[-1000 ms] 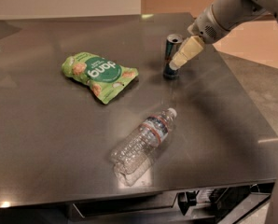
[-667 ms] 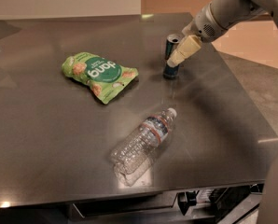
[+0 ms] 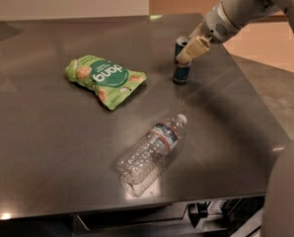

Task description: Move redbull can near water bottle

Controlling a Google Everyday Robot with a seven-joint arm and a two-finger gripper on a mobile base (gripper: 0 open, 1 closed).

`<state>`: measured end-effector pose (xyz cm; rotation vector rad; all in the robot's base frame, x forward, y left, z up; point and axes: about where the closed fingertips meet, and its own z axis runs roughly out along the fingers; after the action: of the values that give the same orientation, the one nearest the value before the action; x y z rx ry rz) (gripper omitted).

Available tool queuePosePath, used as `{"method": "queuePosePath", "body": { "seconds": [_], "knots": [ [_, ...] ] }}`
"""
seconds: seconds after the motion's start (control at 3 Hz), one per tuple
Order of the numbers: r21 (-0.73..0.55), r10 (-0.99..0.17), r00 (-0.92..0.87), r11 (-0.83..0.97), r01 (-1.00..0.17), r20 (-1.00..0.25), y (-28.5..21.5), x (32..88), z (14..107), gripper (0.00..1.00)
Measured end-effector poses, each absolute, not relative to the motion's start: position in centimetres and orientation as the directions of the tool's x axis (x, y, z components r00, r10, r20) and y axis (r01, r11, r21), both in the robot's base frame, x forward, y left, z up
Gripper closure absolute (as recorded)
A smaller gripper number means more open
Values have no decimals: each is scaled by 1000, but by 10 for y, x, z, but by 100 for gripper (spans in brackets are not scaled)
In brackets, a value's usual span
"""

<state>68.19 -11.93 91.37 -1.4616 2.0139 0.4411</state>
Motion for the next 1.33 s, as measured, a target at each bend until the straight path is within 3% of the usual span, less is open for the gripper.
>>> {"method": "queuePosePath", "body": {
  "seconds": [0.33, 0.67, 1.33],
  "knots": [
    [-34, -739, -176, 260, -965, -650, -105, 657, 920, 85],
    [9, -734, -121, 155, -988, -669, -85, 618, 931, 100],
    [-62, -769, 25, 20, -998, -639, -56, 548, 940, 100]
  ]
}}
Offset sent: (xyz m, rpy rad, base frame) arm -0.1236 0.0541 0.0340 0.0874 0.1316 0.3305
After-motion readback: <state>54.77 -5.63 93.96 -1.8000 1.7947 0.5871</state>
